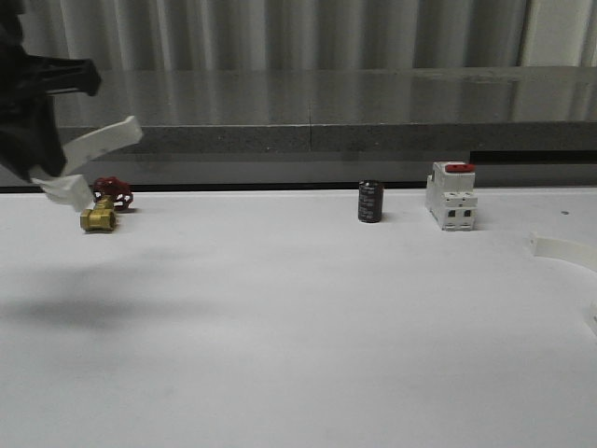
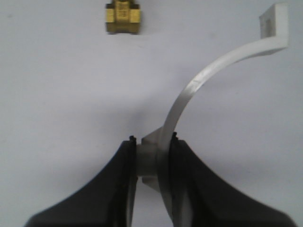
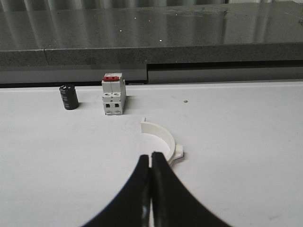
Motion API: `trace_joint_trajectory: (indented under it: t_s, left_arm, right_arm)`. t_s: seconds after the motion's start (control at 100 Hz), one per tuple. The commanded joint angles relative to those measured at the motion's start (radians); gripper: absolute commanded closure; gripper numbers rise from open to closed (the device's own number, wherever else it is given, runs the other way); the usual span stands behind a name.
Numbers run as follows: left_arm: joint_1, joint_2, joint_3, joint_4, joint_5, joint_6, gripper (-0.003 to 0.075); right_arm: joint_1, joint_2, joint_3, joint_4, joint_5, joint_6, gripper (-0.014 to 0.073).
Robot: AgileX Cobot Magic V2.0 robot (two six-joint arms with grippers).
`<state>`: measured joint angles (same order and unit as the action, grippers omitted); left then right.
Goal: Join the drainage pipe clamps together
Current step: 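Carry the white clamp half toward the table center with the left gripper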
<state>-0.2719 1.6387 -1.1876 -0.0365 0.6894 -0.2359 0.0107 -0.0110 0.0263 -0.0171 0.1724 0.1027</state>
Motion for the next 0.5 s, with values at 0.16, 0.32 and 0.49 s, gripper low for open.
trace_joint_trajectory:
  t_s: [0.16, 0.32, 0.49]
  left_arm:
    - [-0.14, 0.08, -0.022, -0.006, -0.104, -0.1, 0.0668]
    - [-0.204, 0.157, -0.022, -0.006, -0.179, -0.155, 0.0668]
    - [-0.236, 0.218, -0.033, -0.006, -0.192, -0.174, 0.0668]
  right_arm:
    - [-0.005, -0.02, -0.015, -0.002, -0.076, -0.006, 0.0662]
    - [-0.005, -0.02, -0.015, -0.002, -0.076, -0.006, 0.0662]
    - [-0.005, -0.02, -0.015, -0.002, -0.076, -0.006, 0.0662]
